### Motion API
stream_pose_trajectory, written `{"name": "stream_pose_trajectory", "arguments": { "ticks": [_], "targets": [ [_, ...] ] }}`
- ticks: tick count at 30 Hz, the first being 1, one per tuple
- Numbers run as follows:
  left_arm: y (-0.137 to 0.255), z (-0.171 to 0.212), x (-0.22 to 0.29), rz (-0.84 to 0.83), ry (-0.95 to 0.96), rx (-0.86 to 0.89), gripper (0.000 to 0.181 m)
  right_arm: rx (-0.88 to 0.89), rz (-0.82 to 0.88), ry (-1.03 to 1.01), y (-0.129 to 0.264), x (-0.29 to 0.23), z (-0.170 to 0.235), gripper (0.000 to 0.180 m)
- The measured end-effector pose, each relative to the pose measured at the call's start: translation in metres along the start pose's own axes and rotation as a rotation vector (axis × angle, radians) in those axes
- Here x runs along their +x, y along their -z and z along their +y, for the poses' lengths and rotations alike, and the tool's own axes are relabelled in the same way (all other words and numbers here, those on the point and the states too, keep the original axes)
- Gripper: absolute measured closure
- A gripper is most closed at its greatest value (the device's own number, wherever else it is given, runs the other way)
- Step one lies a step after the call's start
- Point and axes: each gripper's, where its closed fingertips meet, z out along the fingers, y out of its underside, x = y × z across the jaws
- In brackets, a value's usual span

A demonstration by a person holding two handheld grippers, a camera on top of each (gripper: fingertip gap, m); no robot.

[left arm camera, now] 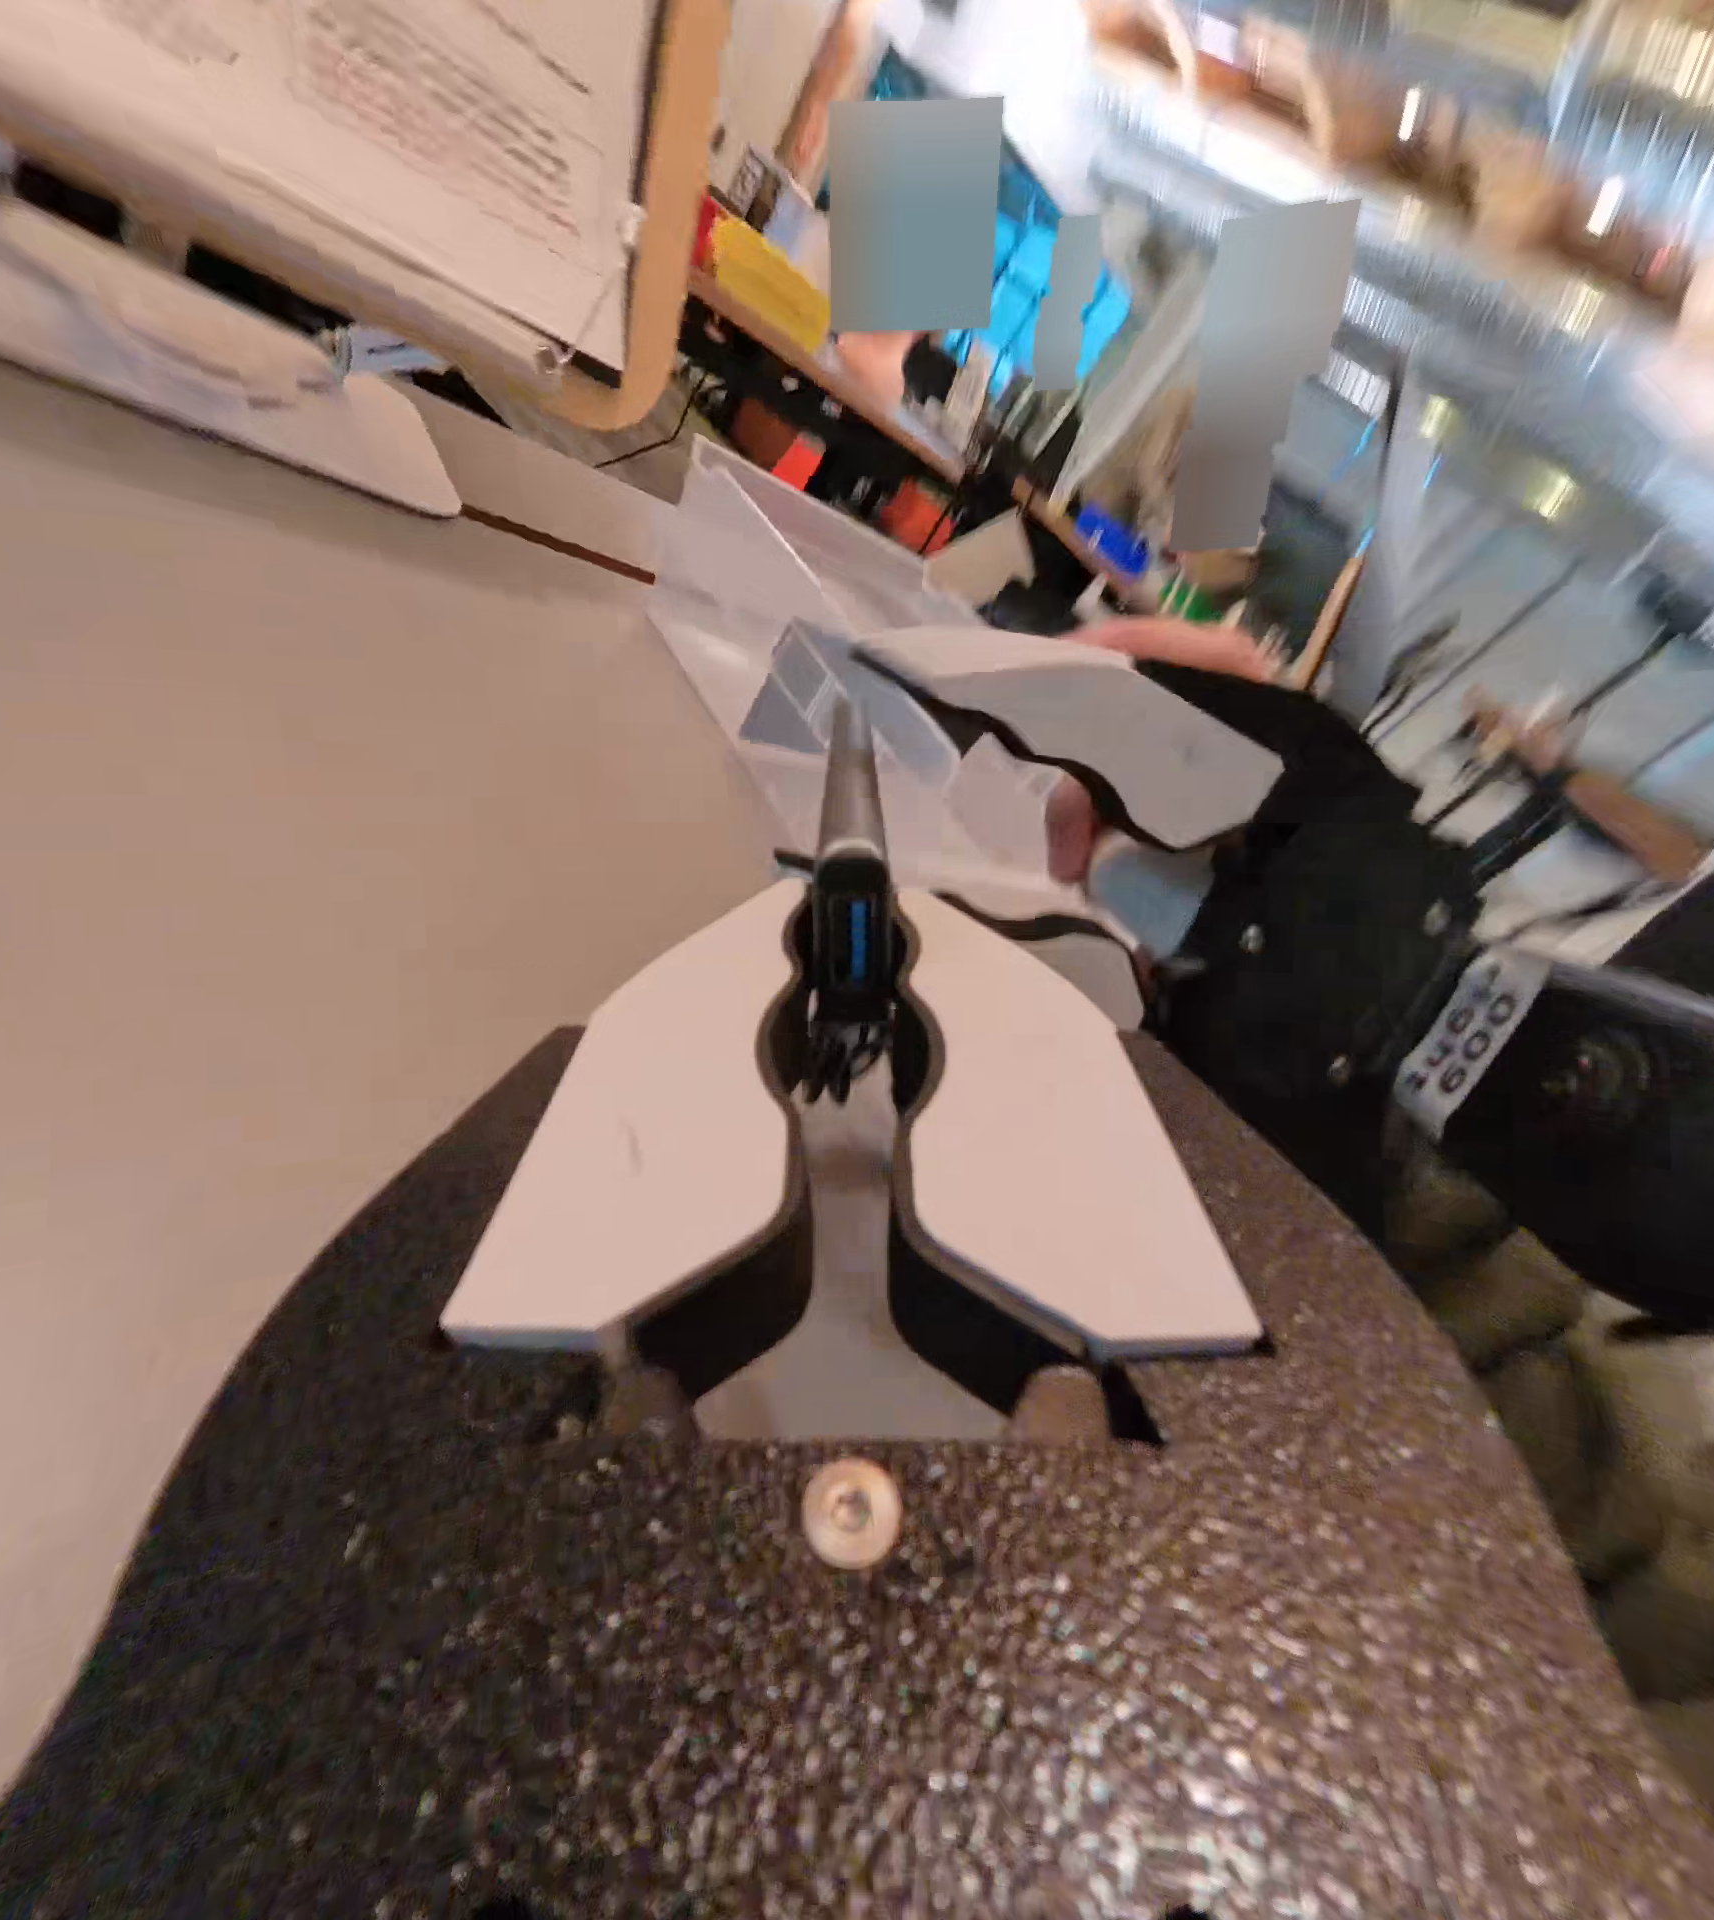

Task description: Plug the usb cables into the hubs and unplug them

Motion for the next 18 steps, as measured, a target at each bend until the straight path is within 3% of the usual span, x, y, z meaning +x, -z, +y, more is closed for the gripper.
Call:
{"name": "stream_pose_trajectory", "arguments": {
  "ticks": [2,4,9,12,16,18],
  "targets": [
    [0.001,-0.006,-0.012,0.031,0.188,0.079,0.171,-0.006,-0.023,-0.142,-0.001,0.001,0.003,0.121],
    [0.003,-0.008,-0.028,0.019,0.309,0.130,0.171,-0.020,-0.074,-0.296,-0.003,-0.001,0.003,0.122],
    [0.020,-0.025,-0.056,0.000,0.500,0.320,0.171,-0.148,-0.204,-0.682,-0.009,-0.021,0.014,0.142],
    [0.025,-0.030,-0.058,0.023,0.565,0.370,0.172,-0.080,-0.223,-0.901,-0.019,-0.027,0.008,0.147],
    [0.024,-0.022,-0.051,0.047,0.624,0.385,0.172,-0.046,-0.123,-0.977,-0.025,-0.020,0.017,0.143],
    [0.022,-0.018,-0.049,0.042,0.639,0.397,0.171,-0.035,-0.115,-0.969,-0.028,-0.023,0.018,0.150]
  ]
}}
